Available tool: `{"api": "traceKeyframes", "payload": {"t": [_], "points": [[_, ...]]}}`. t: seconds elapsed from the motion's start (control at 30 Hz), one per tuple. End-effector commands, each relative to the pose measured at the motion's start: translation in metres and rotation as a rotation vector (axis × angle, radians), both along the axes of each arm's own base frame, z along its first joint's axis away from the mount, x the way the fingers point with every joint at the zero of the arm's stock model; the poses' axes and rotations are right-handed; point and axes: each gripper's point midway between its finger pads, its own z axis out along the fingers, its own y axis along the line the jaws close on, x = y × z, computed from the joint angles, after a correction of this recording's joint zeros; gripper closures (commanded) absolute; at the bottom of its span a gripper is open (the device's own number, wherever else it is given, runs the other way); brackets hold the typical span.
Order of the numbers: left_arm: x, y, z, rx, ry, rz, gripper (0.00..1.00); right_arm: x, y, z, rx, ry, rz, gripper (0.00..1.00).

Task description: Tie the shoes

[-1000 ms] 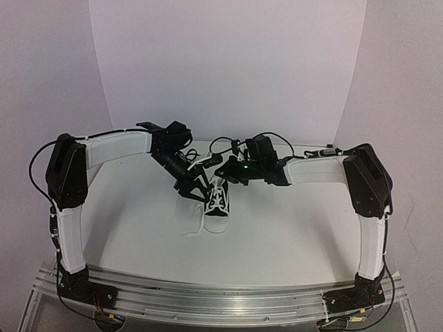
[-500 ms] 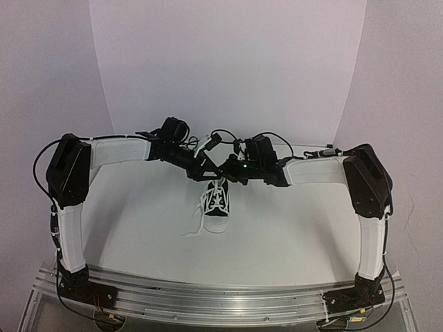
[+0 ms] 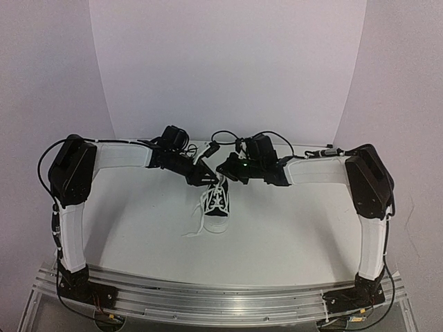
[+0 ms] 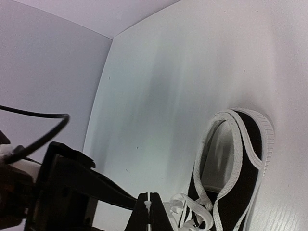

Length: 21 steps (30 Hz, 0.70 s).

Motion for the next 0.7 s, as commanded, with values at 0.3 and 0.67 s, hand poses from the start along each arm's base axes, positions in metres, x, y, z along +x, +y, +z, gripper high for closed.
{"api": "traceKeyframes", "payload": {"t": [0.3, 0.67], "points": [[0.018, -0.012, 0.013, -0.082, -0.027, 0.039, 0.66, -0.004, 0.009, 0.042, 0.08, -0.059, 0.025, 1.0], [0.023, -0.015, 0.007, -0.074, -0.023, 0.039, 0.98, -0.004, 0.013, 0.036, 0.083, -0.043, 0.036, 1.0]]}}
